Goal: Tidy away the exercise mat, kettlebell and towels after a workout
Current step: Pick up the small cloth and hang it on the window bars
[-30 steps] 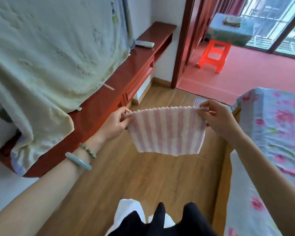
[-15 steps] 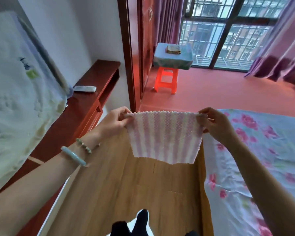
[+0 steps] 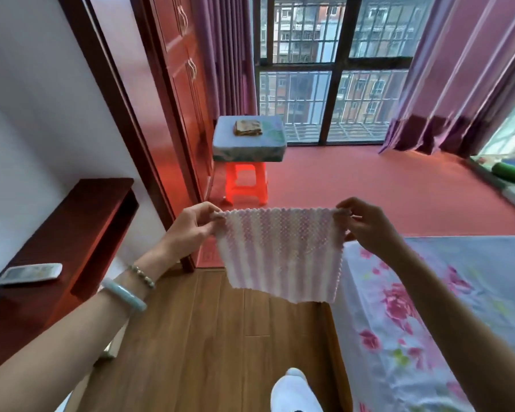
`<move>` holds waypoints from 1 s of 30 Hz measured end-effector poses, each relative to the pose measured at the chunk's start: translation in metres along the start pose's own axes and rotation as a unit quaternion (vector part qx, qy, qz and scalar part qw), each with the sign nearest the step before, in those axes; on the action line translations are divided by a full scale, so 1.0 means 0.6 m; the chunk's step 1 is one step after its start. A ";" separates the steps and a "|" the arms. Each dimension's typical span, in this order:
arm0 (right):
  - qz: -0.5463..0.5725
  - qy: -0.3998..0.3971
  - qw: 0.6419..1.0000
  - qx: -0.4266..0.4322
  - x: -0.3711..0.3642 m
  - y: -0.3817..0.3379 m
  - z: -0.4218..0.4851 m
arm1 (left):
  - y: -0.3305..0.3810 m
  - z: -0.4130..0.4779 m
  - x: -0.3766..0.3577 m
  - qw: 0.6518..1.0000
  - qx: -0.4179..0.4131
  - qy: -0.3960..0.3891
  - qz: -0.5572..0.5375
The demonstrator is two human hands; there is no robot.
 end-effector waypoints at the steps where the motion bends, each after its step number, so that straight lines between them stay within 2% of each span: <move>1: 0.000 -0.004 1.000 0.000 0.002 0.008 0.041 | 0.001 0.038 -0.019 1.000 0.002 0.001 -0.002; 13: -0.005 -0.004 1.000 -0.012 -0.012 0.085 0.499 | -0.019 0.466 -0.198 1.000 0.001 0.023 0.005; 22: -0.027 0.032 0.999 0.009 -0.085 0.118 0.820 | -0.083 0.845 -0.265 0.998 -0.026 -0.031 -0.048; 26: -0.056 0.066 0.996 0.021 -0.103 0.115 0.951 | -0.089 1.016 -0.305 0.994 -0.018 -0.073 -0.078; 30: -0.061 0.094 0.994 0.009 -0.109 0.123 1.060 | -0.082 1.150 -0.353 0.991 -0.051 -0.100 -0.076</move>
Point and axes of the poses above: each hand's wrist, its own z-axis towards the middle knuckle, its own x-axis out of the back of the hand, y = z × x, the point moved 3 cm from there along z, towards the middle knuckle, and after that the axes turned 14 degrees about y, right-handed, at the moved point
